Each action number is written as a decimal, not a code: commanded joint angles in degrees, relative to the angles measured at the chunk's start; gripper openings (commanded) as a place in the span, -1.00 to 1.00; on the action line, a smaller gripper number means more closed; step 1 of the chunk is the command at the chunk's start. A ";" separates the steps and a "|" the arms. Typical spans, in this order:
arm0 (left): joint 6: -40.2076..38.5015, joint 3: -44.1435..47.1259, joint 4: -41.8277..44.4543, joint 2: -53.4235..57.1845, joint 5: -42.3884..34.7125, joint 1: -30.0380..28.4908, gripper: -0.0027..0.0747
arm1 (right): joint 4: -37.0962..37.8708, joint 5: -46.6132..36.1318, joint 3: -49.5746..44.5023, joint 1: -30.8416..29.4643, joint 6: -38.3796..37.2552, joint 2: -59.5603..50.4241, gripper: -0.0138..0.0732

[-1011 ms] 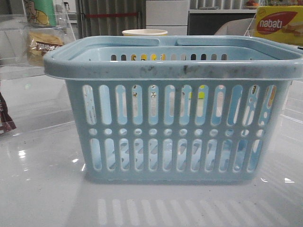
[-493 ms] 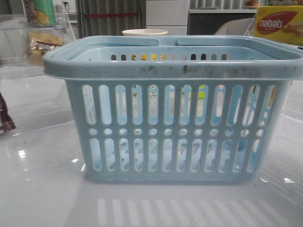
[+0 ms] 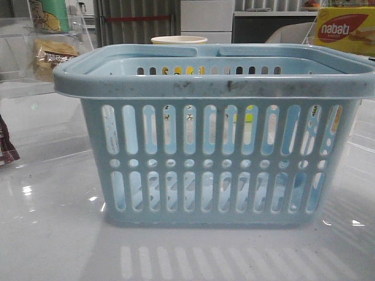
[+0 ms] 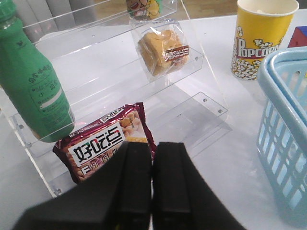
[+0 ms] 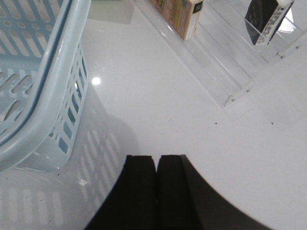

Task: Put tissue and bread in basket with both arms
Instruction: 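Close the right gripper on the white tissue pack and lift it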

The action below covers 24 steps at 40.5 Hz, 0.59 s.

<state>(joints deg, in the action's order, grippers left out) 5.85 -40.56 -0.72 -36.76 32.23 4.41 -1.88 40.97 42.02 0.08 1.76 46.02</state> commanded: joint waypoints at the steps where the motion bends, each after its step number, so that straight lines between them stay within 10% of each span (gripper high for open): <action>1: -0.52 -1.58 -1.28 -1.38 -4.35 0.39 -0.12 | 0.00 -4.10 2.04 -0.20 0.39 0.76 -0.35; 9: -0.52 -1.58 -1.80 -2.19 -4.99 0.39 0.41 | 0.06 -5.54 2.04 -0.20 0.39 0.84 0.43; 24: -0.52 -1.58 -1.80 -2.19 -5.34 0.39 0.41 | 0.08 -5.98 2.04 -0.20 0.39 1.34 0.47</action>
<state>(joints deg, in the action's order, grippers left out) 5.85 -40.56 -1.92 -38.83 31.68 4.41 -1.88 39.23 42.02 0.08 1.76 47.17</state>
